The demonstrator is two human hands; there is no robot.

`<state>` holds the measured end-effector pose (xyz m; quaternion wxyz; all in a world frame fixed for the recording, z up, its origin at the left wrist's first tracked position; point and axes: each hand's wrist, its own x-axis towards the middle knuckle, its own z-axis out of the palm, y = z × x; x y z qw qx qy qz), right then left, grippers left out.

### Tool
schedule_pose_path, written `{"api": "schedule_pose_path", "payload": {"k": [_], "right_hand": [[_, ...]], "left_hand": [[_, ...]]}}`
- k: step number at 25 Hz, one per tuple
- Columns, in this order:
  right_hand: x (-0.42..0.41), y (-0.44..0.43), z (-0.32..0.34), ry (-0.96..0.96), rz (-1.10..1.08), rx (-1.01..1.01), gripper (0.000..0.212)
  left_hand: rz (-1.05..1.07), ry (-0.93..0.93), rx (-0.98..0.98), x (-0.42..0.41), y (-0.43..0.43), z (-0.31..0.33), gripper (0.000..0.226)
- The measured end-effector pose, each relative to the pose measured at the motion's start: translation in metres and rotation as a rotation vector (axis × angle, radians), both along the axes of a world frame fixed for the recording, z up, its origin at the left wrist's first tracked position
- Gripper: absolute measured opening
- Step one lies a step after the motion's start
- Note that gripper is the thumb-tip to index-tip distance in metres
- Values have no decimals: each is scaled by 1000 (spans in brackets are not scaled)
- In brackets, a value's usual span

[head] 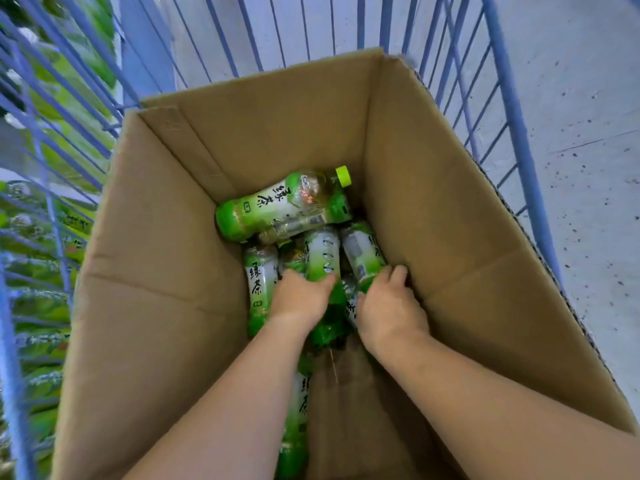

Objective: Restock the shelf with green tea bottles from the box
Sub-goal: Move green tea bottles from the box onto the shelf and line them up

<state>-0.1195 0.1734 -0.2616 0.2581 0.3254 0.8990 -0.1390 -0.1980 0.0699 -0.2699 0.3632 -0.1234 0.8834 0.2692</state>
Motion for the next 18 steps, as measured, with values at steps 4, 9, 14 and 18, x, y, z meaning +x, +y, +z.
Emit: {"api": "schedule_pose_path", "payload": {"k": [4,9,14,18], "right_hand": [[-2,5,-15,-63,194,101,45],[-4,-2,-16,-61,166,112,45],[-13,3,-12,-75,127,114,45],[-24,1,-13,-169,73,96,70]], "left_hand": [[-48,0,-59,-5,7,-5,56],[-35,-69,30,-11,-14,24,43],[-126,-14,-112,27,-37,50,40],[-223,75,-294,64,-45,48,52]]}}
